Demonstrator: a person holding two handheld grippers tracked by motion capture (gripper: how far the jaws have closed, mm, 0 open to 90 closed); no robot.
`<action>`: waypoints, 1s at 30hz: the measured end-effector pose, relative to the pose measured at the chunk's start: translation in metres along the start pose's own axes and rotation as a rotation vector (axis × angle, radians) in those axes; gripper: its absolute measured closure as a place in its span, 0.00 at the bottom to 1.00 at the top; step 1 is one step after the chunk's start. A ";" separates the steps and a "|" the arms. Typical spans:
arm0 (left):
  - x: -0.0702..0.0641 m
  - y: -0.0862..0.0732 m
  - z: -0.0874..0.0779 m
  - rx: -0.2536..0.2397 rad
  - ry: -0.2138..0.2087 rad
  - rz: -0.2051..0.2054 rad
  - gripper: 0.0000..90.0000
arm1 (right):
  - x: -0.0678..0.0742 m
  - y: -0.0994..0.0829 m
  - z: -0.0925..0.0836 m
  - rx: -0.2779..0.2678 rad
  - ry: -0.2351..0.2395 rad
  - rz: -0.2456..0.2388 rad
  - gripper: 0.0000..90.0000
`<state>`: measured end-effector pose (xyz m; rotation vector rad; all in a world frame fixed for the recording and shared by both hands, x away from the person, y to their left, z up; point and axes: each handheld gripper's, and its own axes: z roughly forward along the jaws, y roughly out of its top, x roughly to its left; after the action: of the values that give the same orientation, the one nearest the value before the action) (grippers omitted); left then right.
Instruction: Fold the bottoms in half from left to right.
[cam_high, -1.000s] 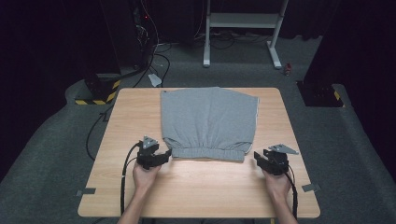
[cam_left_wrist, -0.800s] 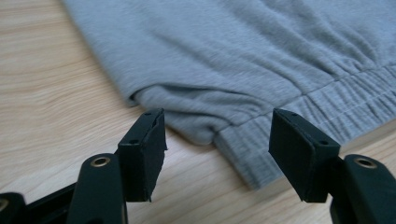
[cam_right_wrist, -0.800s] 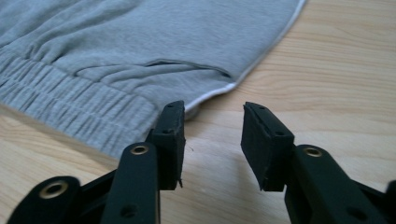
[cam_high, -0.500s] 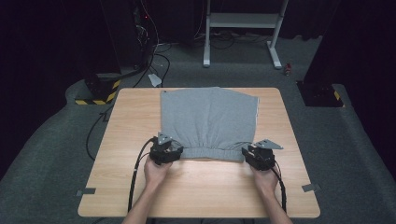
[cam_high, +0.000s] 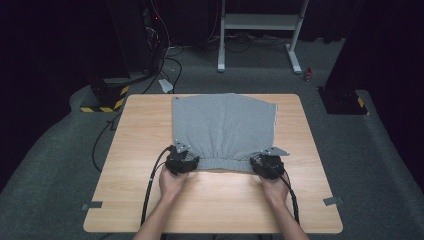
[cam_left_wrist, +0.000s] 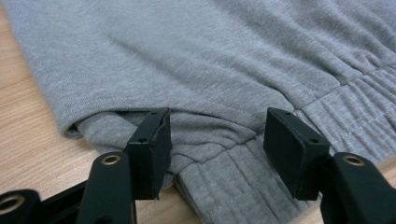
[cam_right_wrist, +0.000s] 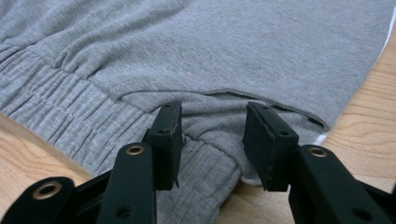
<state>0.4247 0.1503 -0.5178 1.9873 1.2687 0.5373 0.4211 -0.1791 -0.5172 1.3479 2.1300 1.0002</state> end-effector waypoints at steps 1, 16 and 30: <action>0.000 0.000 0.001 0.003 0.001 0.007 0.46 | 0.000 0.000 0.000 0.005 0.000 -0.005 0.61; -0.004 -0.004 -0.001 0.015 -0.003 0.063 0.45 | -0.006 -0.008 -0.003 0.035 0.045 -0.043 0.56; -0.011 -0.013 -0.006 -0.005 -0.029 0.057 0.45 | -0.007 -0.017 -0.014 0.041 0.063 -0.058 0.56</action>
<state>0.4080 0.1458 -0.5229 2.0249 1.1955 0.5372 0.4041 -0.1949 -0.5212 1.2821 2.2340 0.9931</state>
